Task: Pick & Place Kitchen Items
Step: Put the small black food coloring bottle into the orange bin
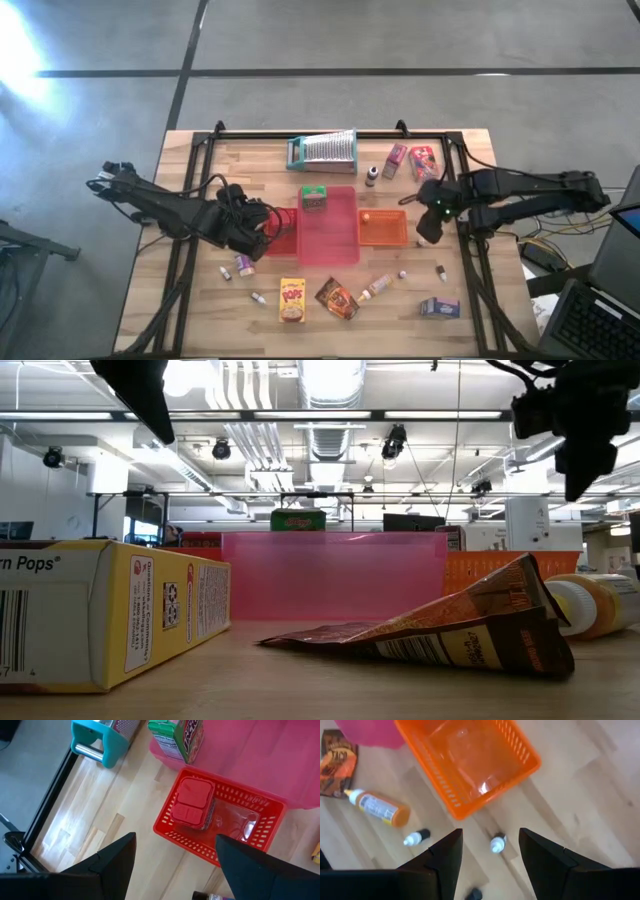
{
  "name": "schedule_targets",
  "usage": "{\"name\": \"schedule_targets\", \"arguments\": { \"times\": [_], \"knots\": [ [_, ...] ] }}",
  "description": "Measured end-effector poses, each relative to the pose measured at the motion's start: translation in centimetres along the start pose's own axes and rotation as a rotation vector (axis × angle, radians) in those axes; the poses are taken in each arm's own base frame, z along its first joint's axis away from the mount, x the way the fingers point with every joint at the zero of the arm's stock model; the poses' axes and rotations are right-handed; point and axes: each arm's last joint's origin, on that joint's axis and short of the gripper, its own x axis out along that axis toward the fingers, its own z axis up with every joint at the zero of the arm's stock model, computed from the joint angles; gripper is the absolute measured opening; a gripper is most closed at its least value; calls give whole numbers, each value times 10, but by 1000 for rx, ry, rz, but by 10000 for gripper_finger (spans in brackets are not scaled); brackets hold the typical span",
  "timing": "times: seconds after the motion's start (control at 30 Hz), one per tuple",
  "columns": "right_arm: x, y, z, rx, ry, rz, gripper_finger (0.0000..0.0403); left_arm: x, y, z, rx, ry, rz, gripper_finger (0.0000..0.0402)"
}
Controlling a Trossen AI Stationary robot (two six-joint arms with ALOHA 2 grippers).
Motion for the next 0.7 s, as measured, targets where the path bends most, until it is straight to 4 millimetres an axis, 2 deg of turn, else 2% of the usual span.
{"name": "schedule_targets", "arguments": {
  "times": [0.3, 0.7],
  "knots": [
    [13, 3, -16, 39, 56, -40, 182, 0, 0, 0, 0, -1, 1, 276],
    [44, -6, -32, 68, 105, -82, 181, 0, 0, 0, 0, -1, 1, 276]
  ]
}}
